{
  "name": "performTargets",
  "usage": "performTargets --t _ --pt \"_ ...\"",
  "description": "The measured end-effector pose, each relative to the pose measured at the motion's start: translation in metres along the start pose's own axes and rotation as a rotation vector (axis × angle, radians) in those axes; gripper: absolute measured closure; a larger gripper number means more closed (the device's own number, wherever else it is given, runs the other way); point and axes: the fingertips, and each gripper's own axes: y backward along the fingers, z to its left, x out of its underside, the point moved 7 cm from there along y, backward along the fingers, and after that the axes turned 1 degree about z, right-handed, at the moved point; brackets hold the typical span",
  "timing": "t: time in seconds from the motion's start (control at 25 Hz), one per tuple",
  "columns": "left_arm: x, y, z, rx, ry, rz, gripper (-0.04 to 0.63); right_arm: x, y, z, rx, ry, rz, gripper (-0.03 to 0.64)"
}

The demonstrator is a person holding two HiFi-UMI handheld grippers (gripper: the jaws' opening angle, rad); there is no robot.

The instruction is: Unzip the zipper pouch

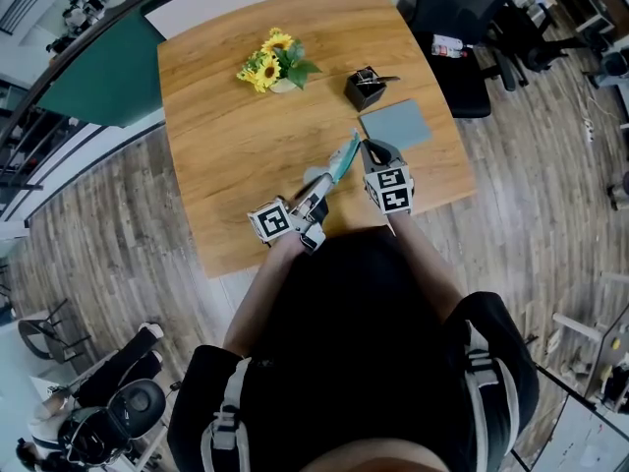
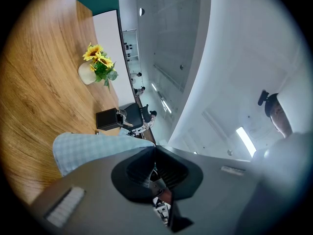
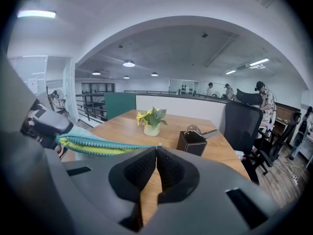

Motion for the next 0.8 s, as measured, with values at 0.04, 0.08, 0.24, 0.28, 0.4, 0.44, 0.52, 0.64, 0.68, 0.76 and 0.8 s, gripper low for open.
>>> performTargets --t 0.04,0.08,0.24,0.28,0.4,0.44,0.52,0.64,0.68,0.76,0.8 --pt "0.001 0.0 0.001 0.001 0.001 0.003 0.598 0.001 0.0 -0.002 0.003 -0.003 0.002 0.609" --pt "0.001 0.0 0.003 0.004 -0.001 0.008 0.598 0.002 0.001 -0.003 0.007 -0.006 0.003 0.607" --pt "0.0 -0.002 0.004 0.023 -0.007 0.027 0.598 0.004 0.002 -0.008 0.013 -0.01 0.006 0.607" --pt "0.0 -0.002 0.005 0.018 -0.002 0.032 0.598 0.004 0.002 -0.009 0.014 -0.01 0.007 0.607" --pt "0.001 -0.004 0.004 0.005 0.014 0.045 0.598 0.005 0.003 -0.01 0.02 -0.015 0.009 0.607" --pt "0.001 -0.004 0.003 0.008 0.013 0.049 0.598 0.006 0.004 -0.011 0.021 -0.016 0.01 0.607" --pt "0.001 -0.006 0.001 0.016 0.013 0.057 0.598 0.007 0.004 -0.012 0.026 -0.02 0.011 0.607" --pt "0.0 -0.008 0.0 0.028 0.001 0.074 0.598 0.009 0.003 -0.016 0.034 -0.026 0.013 0.607" --pt "-0.001 -0.009 0.001 0.03 -0.009 0.078 0.598 0.01 0.003 -0.017 0.034 -0.026 0.013 0.607" --pt "-0.001 -0.008 0.001 0.027 -0.015 0.081 0.598 0.01 0.003 -0.018 0.033 -0.024 0.013 0.607" --pt "-0.001 -0.009 0.0 0.031 -0.016 0.082 0.598 0.01 0.003 -0.018 0.033 -0.024 0.013 0.607"
